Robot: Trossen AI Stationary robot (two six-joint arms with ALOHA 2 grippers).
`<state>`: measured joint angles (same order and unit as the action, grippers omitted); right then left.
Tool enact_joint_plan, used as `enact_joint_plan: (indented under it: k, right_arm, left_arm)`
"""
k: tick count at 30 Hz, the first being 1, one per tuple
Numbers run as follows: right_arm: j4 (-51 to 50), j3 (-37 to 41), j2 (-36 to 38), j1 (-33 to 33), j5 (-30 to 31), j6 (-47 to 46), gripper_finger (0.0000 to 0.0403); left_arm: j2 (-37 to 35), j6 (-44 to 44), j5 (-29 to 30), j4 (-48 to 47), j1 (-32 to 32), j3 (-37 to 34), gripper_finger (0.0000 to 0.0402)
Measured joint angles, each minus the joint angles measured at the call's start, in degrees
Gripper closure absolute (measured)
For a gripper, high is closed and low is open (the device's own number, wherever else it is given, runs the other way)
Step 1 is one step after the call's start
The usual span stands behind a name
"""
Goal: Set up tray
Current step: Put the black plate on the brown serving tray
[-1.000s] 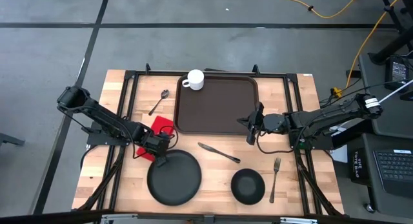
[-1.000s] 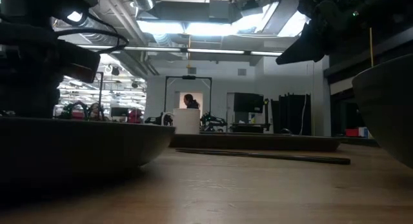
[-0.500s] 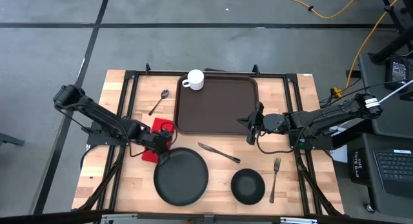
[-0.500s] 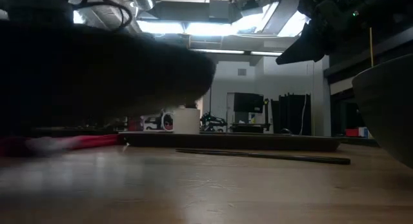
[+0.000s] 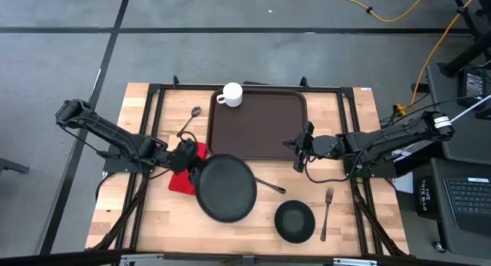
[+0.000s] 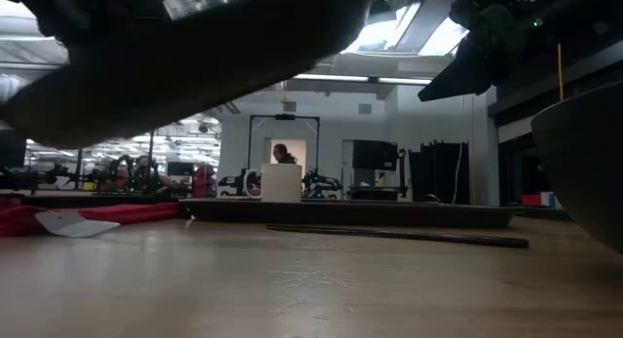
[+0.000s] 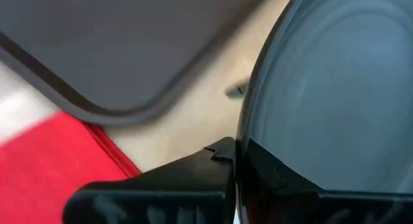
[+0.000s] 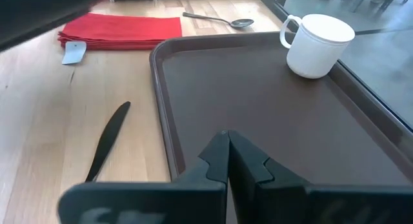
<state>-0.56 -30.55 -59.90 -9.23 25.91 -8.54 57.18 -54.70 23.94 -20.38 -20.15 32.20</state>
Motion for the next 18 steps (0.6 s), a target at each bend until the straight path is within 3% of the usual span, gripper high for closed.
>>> enact_joint_plan:
  k: [4,8,18]
  right_arm:
    - [0.03,0.00,0.00,-0.01,0.00,-0.37,0.0396]
    - [0.33,0.02,0.00,0.00,0.00,-0.31,0.0396]
    - [0.39,0.02,0.00,-0.02,0.02,-0.28,0.0396]
  left_arm:
    - [-0.23,-0.02,2.47,-0.03,3.29,-0.01,0.0399]
    - [-0.23,0.02,0.91,0.00,9.15,0.01,0.0399]
    - [-0.23,10.68,-11.93,1.67,29.81,-0.01,0.0398]
